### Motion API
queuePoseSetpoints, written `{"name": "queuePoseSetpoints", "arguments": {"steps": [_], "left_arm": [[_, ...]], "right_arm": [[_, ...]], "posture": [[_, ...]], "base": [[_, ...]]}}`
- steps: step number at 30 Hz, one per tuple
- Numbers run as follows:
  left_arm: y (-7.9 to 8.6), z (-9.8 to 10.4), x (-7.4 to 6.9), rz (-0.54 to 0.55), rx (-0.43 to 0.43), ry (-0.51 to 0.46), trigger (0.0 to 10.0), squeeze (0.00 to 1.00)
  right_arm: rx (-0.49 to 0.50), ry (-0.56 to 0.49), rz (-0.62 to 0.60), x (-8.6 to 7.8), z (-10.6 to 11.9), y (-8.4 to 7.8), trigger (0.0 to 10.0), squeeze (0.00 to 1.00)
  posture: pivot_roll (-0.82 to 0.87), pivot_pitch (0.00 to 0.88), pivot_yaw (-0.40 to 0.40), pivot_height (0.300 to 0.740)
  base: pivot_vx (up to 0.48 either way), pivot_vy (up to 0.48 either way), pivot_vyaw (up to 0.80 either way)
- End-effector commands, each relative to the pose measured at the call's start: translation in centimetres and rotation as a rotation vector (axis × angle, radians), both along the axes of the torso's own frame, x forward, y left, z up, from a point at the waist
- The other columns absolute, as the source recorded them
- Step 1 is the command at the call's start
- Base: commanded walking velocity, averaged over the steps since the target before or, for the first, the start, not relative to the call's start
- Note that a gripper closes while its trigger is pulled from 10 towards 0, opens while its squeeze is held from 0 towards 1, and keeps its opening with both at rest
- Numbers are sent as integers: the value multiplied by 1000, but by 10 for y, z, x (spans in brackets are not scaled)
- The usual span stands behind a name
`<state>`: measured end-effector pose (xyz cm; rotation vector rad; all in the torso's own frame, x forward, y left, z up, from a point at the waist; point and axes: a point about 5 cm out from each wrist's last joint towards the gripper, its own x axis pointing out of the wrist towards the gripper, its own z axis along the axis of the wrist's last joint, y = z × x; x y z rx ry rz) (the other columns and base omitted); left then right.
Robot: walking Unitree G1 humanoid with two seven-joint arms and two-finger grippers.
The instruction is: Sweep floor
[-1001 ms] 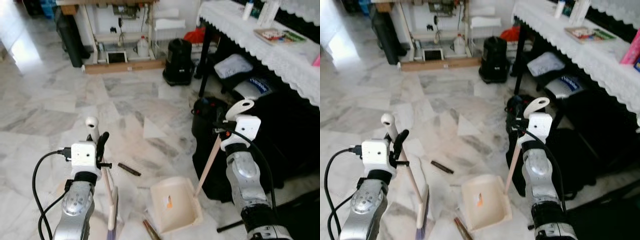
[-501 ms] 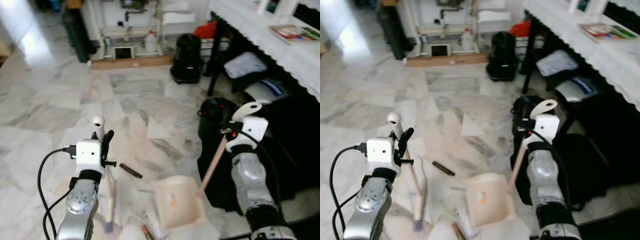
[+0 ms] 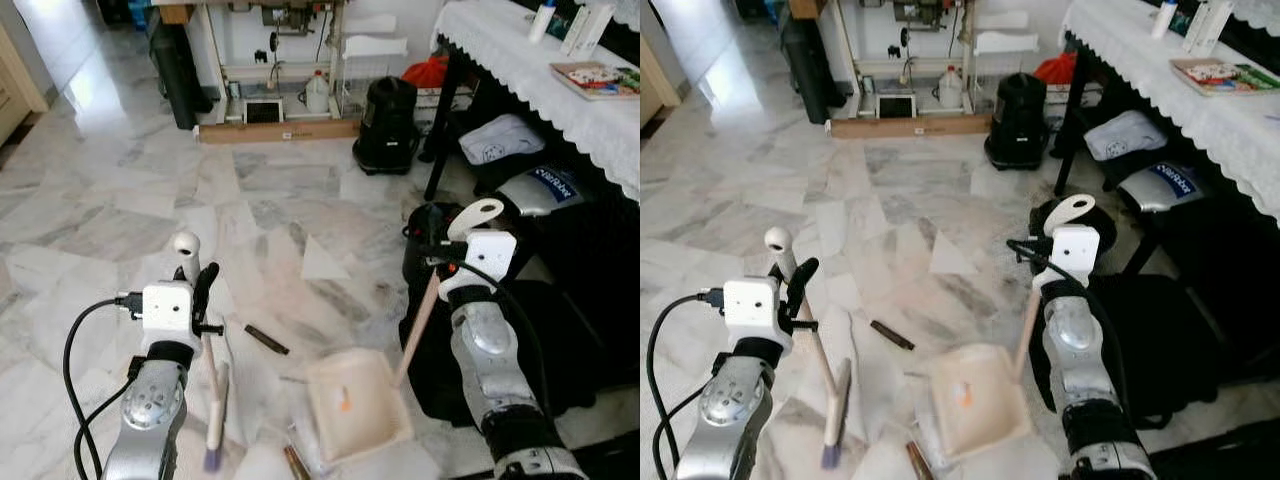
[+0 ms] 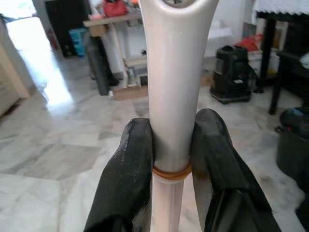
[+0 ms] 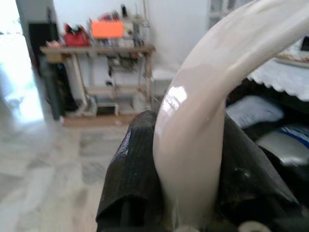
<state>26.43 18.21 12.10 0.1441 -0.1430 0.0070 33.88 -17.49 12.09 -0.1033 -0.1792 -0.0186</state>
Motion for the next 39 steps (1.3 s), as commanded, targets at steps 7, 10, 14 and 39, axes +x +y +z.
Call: {"name": "queuePoseSetpoints", "arguments": {"steps": [7,10,14,39], "left_arm": [[-2,21,6,-44,-1,-53,10000,0],[-1,24,5,-45,-29,-53,10000,0],[1,25,2,-47,-37,-47,10000,0],[4,54,-12,-63,-63,-49,10000,0]], "right_arm": [[-50,12,-48,7,0,-5,10000,0],[-78,19,-48,8,-3,-5,10000,0],[-102,25,-55,6,-6,-6,10000,0],[-147,-27,-27,8,-9,2,10000,0]], "posture": [[11,223,25,740],[14,247,30,740],[20,263,35,740],[111,411,89,740]], "base": [[0,0,0],[0,0,0],[0,0,0],[0,0,0]]}}
